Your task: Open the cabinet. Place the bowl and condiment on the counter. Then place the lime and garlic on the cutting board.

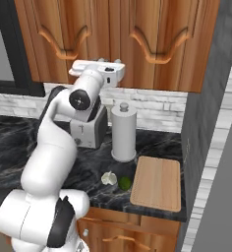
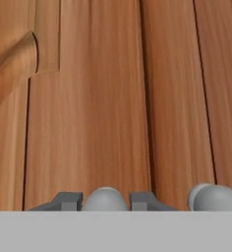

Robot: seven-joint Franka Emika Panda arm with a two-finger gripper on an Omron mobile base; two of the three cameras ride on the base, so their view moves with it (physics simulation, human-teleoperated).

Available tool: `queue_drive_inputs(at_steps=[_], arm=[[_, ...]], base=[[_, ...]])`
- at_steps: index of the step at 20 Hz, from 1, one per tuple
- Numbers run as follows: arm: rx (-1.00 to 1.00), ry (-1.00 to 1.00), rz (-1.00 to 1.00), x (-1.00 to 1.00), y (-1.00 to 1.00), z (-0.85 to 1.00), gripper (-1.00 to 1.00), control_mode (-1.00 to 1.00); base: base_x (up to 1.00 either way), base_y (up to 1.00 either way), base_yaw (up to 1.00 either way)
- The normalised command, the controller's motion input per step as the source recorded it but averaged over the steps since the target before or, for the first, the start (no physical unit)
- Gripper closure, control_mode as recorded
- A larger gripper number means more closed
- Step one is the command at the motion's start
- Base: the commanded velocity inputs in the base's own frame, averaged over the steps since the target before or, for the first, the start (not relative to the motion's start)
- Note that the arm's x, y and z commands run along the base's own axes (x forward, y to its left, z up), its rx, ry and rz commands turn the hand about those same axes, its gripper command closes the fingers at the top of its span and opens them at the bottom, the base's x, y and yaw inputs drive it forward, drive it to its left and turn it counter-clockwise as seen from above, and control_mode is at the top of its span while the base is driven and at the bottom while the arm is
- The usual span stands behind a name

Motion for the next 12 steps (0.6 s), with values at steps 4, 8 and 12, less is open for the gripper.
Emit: queue_drive_inputs(at_steps=[4,8,12], arm=[[0.0,0.12,-0.07,-0.19,-0.2,0.33,1.0,-1.0],[0.0,0.09,-0.07,-0.34,-0.22,0.29,1.0,-1.0],[0.0,0.06,-0.08,-0.42,-0.22,0.27,1.0,-1.0]], base=[[0.0,0.0,0.0],[0.0,0.0,0.0],[0.0,0.0,0.0]])
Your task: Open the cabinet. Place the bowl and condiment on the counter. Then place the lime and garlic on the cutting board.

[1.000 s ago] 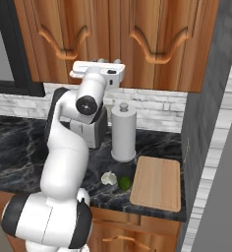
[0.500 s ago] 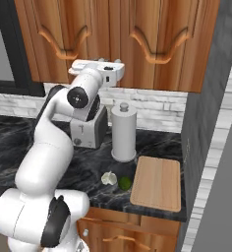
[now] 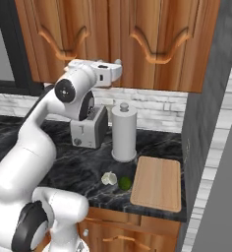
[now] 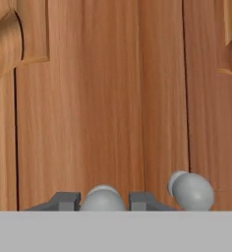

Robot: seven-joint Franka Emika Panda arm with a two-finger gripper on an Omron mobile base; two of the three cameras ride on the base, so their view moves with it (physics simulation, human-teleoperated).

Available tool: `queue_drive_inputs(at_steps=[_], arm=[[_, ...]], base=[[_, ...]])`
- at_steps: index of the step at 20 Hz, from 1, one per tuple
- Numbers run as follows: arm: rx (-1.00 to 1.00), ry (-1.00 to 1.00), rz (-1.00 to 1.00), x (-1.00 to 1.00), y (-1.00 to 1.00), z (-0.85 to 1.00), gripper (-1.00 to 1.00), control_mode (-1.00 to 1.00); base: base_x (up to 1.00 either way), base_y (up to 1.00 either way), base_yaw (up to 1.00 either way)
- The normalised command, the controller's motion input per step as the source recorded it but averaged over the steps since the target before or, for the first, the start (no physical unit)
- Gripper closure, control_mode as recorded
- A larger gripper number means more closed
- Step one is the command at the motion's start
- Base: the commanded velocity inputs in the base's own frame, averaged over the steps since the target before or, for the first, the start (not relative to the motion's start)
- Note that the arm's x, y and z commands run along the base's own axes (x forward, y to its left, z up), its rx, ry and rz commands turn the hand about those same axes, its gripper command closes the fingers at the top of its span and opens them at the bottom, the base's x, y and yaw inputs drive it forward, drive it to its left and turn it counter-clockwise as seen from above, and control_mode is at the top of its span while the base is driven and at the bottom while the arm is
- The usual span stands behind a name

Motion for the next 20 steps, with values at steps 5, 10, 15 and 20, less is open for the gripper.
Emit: queue_drive_inputs(at_steps=[5,10,15,20], arm=[[0.0,0.06,-0.08,-0.43,-0.2,0.27,1.0,-1.0],[0.0,0.06,-0.09,-0.47,-0.16,0.28,1.0,-1.0],[0.0,0.06,-0.1,-0.49,-0.14,0.28,1.0,-1.0],[0.0,0.06,-0.1,-0.52,-0.08,0.22,1.0,-1.0]], base=[[0.0,0.0,0.0],[0.0,0.0,0.0],[0.0,0.0,0.0],[0.0,0.0,0.0]])
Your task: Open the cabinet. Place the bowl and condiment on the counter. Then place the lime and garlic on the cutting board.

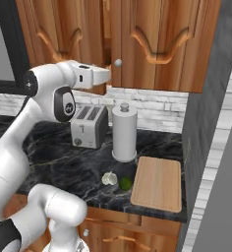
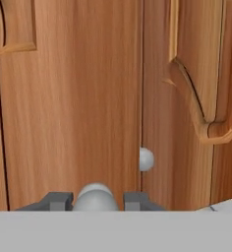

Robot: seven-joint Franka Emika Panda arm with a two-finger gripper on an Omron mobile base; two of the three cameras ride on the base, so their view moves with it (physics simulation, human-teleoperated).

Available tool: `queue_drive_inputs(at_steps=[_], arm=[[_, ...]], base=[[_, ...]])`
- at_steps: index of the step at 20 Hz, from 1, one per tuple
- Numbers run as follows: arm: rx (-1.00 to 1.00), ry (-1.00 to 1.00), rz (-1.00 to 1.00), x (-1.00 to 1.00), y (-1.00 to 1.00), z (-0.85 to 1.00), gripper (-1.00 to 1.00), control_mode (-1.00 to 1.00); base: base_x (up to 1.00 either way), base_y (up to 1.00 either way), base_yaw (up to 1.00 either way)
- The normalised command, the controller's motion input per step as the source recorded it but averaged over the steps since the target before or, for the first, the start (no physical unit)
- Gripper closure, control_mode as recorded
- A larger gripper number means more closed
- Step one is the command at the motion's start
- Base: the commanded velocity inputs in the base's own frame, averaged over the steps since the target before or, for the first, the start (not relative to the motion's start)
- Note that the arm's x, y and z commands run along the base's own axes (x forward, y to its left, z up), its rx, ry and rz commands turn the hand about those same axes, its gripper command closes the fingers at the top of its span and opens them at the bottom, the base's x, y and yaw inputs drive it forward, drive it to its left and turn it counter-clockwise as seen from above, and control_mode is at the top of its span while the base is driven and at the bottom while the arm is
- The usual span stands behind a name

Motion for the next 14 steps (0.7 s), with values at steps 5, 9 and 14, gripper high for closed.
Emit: queue_drive_inputs(at_steps=[5,9,14], arm=[[0.0,0.03,-0.09,-0.55,-0.13,0.05,1.0,-1.0],[0.0,0.03,-0.09,-0.58,-0.12,0.05,1.0,-1.0],[-0.01,0.04,-0.1,-0.56,-0.03,0.08,1.0,-1.0]], base=[[0.0,0.0,0.0],[0.0,0.0,0.0],[0.0,0.0,0.0]])
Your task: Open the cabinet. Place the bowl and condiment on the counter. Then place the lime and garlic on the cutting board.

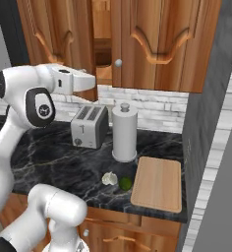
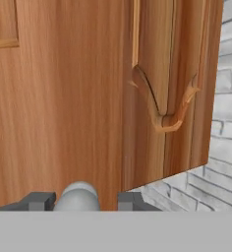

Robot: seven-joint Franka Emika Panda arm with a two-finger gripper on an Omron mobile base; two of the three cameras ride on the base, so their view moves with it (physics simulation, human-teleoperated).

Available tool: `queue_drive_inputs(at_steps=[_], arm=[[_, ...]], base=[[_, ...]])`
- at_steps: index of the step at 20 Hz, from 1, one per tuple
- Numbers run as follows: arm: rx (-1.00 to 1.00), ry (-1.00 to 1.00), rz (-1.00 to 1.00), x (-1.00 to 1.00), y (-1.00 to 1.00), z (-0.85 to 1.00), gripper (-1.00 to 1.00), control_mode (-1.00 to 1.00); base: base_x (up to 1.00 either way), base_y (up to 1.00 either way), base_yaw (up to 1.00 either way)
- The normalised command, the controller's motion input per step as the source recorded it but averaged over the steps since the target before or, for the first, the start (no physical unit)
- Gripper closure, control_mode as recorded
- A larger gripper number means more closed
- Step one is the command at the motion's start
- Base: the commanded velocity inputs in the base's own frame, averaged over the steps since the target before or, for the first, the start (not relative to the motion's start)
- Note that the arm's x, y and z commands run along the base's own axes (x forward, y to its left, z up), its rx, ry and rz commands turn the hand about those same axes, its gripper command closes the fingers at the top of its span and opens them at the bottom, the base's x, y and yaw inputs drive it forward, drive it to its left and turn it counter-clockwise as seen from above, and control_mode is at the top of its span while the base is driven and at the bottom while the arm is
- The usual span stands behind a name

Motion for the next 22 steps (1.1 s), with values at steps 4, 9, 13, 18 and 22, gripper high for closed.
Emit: queue_drive_inputs(at_steps=[4,9,13,18,22], arm=[[-0.04,0.04,-0.1,-0.55,0.0,0.09,1.0,-1.0],[-0.05,0.04,-0.1,-0.55,0.0,0.09,1.0,-1.0],[-0.06,0.04,-0.1,-0.54,0.0,0.08,1.0,-1.0],[-0.06,0.03,-0.09,-0.51,0.03,0.08,1.0,-1.0],[-0.05,0.02,-0.08,-0.46,0.13,0.1,1.0,-1.0]], base=[[0.0,0.0,0.0],[0.0,0.0,0.0],[0.0,0.0,0.0],[0.0,0.0,0.0],[0.0,0.0,0.0]])
